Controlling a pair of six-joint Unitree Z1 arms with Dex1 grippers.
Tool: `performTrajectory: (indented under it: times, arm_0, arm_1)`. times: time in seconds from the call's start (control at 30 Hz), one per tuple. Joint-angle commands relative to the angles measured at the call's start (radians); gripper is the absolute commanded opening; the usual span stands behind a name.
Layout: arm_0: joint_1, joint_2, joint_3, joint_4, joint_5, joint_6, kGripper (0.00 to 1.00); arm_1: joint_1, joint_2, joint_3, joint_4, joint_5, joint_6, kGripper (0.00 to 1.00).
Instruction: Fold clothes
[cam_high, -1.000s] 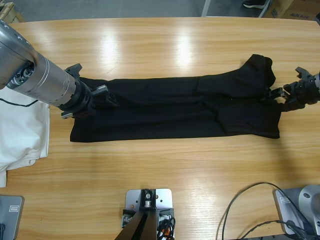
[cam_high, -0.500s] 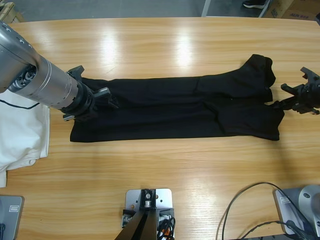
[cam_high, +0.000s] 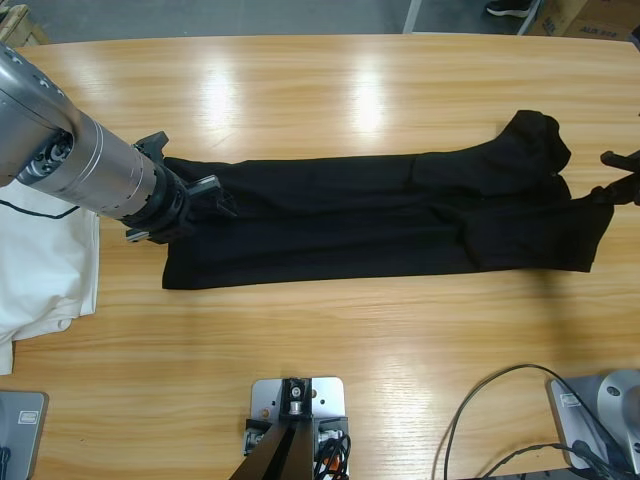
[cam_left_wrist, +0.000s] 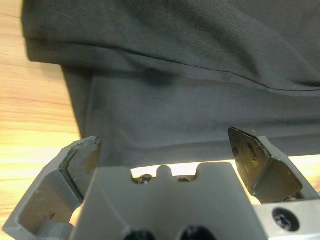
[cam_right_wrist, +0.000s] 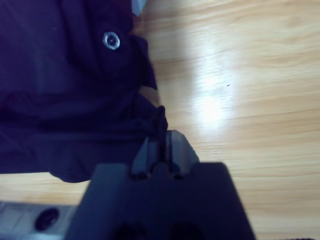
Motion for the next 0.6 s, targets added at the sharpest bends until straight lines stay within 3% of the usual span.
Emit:
performTrajectory:
  times: [0.03, 0.07, 0.1, 0.2, 0.33, 0.47, 0.6]
  arm_0:
    - [-0.019, 0.032, 0.04, 0.001, -0.012, -0.012, 1.0]
    - [-0.019, 0.027, 0.049, 0.002, -0.011, -0.012, 1.0]
    - [-0.018, 0.021, 0.06, 0.004, -0.011, -0.016, 0.997]
    - [0.029, -0.016, 0.092, -0.05, -0.03, 0.081, 0.84]
    - [0.16, -0.072, 0.164, -0.138, -0.178, 0.262, 0.83]
    - [0.306, -0.12, 0.383, -0.335, -0.287, 0.298, 0.83]
    - [0.325, -0.078, 0.405, -0.38, -0.336, 0.324, 0.83]
  arm_1:
    - [0.013, 0.114, 0.053, -0.061, -0.085, 0.015, 0.0]
    - [0.014, 0.12, 0.048, -0.066, -0.088, 0.028, 0.341]
    - [0.026, 0.103, 0.046, -0.073, -0.089, 0.035, 0.965]
    - [0.071, -0.01, 0.049, -0.094, -0.077, 0.002, 1.0]
    - [0.085, -0.092, 0.05, -0.068, -0.051, -0.003, 1.0]
    - [0.088, -0.095, 0.064, -0.059, -0.047, -0.003, 1.0]
    - [0.103, -0.086, 0.068, -0.059, -0.05, -0.001, 1.0]
